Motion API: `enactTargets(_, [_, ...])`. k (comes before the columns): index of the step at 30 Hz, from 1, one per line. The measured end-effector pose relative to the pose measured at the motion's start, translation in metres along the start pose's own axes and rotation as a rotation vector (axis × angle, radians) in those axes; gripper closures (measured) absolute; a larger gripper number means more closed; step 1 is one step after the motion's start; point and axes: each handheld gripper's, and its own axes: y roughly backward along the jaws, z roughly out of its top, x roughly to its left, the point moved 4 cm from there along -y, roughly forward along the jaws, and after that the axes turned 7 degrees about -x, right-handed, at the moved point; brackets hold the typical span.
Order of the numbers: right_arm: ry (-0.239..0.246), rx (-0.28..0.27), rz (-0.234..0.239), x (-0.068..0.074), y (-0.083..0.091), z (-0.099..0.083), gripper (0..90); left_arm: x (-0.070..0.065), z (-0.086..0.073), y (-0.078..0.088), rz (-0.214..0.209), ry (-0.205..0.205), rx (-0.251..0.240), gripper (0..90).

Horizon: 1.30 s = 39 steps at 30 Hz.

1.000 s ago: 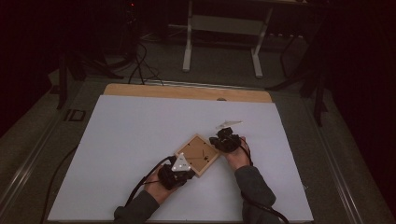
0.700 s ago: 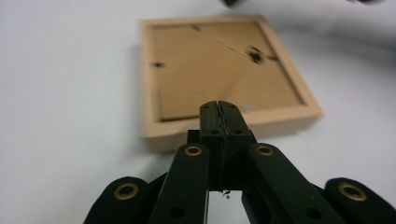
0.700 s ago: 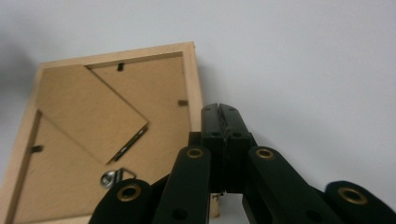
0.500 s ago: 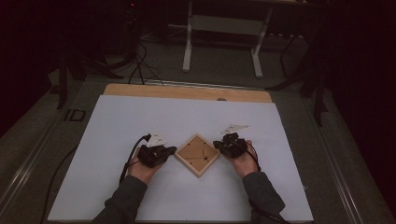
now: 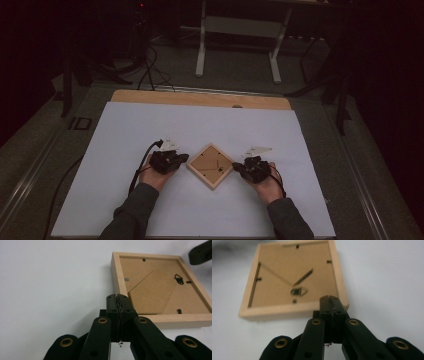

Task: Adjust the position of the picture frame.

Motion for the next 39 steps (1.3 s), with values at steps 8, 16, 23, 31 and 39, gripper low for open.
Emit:
enactTargets(8, [0.032,0.070,0.032,0.011,-0.005,-0.017,89.6,-0.001,-0.001,-0.002,-0.002,0.001,0.012,88.9])
enactTargets(16, [0.047,0.092,0.038,0.015,-0.013,-0.015,89.7,-0.001,-0.002,0.001,-0.010,0.006,0.025,89.0])
enactTargets(23, [0.029,0.086,0.020,0.011,-0.021,-0.010,89.7,-0.002,-0.003,0.003,-0.010,-0.005,0.044,88.9])
enactTargets(31, [0.007,0.075,0.007,0.007,-0.027,-0.005,89.7,0.000,-0.007,-0.002,0.009,0.003,0.085,89.4])
enactTargets(39, [-0.010,0.063,-0.004,0.005,-0.037,0.002,89.7,-0.005,-0.015,0.011,-0.017,0.021,0.078,89.9])
